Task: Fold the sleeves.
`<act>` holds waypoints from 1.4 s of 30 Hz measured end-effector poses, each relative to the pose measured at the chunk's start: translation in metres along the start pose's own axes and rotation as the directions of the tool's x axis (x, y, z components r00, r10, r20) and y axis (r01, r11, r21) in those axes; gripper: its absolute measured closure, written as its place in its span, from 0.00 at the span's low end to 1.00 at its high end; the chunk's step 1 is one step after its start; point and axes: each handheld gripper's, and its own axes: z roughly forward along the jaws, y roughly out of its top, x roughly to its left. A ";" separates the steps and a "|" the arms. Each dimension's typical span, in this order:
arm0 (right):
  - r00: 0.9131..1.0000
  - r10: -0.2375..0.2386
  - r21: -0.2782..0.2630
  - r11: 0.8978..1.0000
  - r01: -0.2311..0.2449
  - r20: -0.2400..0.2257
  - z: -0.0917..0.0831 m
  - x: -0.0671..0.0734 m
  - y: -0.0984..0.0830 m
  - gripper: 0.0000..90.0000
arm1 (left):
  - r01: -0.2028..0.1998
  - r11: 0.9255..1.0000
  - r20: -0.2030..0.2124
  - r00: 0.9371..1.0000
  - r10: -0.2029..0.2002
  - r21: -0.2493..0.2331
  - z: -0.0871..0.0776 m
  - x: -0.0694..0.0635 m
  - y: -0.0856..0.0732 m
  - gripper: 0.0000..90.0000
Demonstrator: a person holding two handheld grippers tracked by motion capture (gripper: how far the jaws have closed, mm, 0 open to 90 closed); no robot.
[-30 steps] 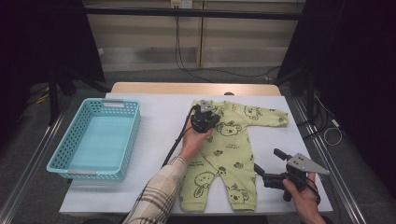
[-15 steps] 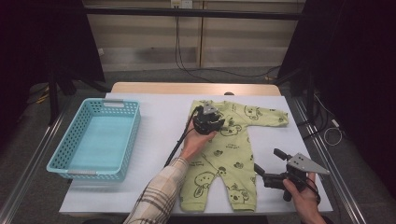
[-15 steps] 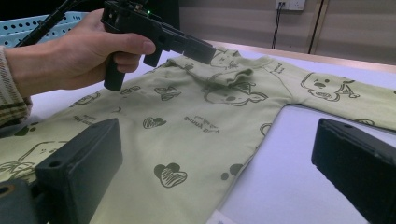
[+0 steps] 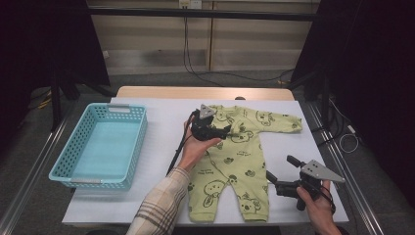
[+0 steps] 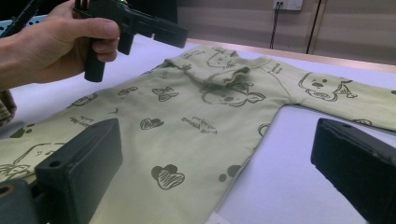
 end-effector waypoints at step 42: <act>0.996 -0.033 -0.021 0.999 0.035 0.087 0.008 -0.031 0.017 0.02 | -0.082 0.983 -0.129 0.990 0.061 -0.162 -0.160 0.002 -0.026 0.03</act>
